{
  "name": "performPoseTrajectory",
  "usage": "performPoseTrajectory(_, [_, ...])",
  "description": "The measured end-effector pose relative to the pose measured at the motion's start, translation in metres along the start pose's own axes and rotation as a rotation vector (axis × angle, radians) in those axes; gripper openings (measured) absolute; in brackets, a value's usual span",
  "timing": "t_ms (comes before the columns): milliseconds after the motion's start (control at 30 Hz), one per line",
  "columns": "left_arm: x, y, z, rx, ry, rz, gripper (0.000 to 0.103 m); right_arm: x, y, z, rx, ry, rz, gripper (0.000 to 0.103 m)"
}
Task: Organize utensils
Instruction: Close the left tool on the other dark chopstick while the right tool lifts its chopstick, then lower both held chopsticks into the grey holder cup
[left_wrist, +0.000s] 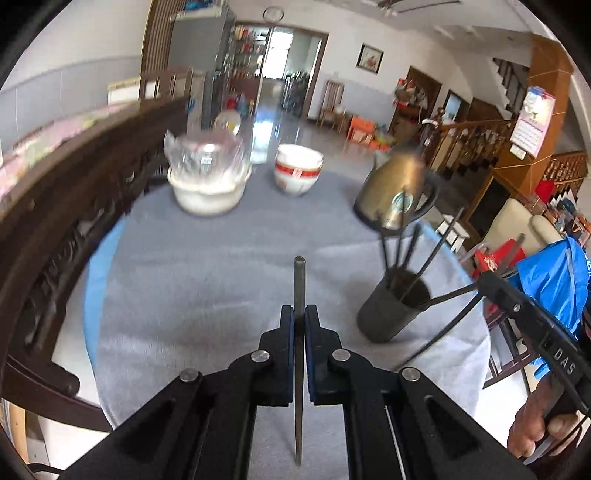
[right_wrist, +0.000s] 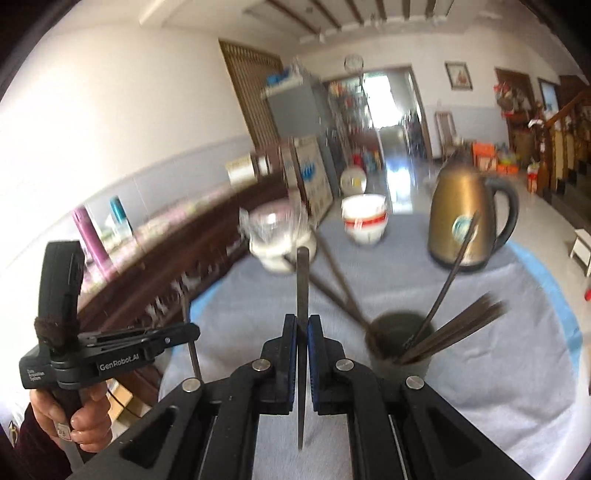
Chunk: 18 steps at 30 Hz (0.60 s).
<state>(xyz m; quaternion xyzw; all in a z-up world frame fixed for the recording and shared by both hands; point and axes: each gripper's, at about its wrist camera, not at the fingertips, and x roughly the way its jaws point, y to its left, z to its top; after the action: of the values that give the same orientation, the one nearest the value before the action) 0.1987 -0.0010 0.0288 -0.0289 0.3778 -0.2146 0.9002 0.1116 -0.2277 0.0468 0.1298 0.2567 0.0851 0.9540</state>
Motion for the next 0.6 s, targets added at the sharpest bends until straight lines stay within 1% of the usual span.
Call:
performPoseTrajectory(133, [-0.015, -0.016, 0.011, 0.018, -0.052, -0.016, 0.005, -0.035, -0.009, 0.018, 0.000, -0.135, -0.032, 0.006])
performPoseTrajectory(200, [-0.024, -0.025, 0.019, 0.025, -0.079, -0.030, 0.005, -0.044, -0.012, 0.027, 0.008, -0.177, -0.048, 0.006])
performPoseTrajectory(300, [-0.035, -0.038, 0.031, 0.032, -0.117, -0.050, 0.006, -0.052, -0.018, 0.038, 0.025, -0.215, -0.076, 0.006])
performPoseTrajectory(433, [-0.049, -0.058, 0.050, 0.036, -0.183, -0.066, 0.006, -0.061, -0.026, 0.045, 0.043, -0.267, -0.126, 0.006])
performPoseTrajectory(500, [-0.051, -0.066, 0.059, 0.032, -0.207, -0.072, 0.006, -0.061, -0.029, 0.047, 0.042, -0.293, -0.166, 0.006])
performPoseTrajectory(600, [-0.049, -0.083, 0.073, 0.036, -0.239, -0.075, 0.006, -0.058, -0.037, 0.049, 0.071, -0.310, -0.198, 0.006])
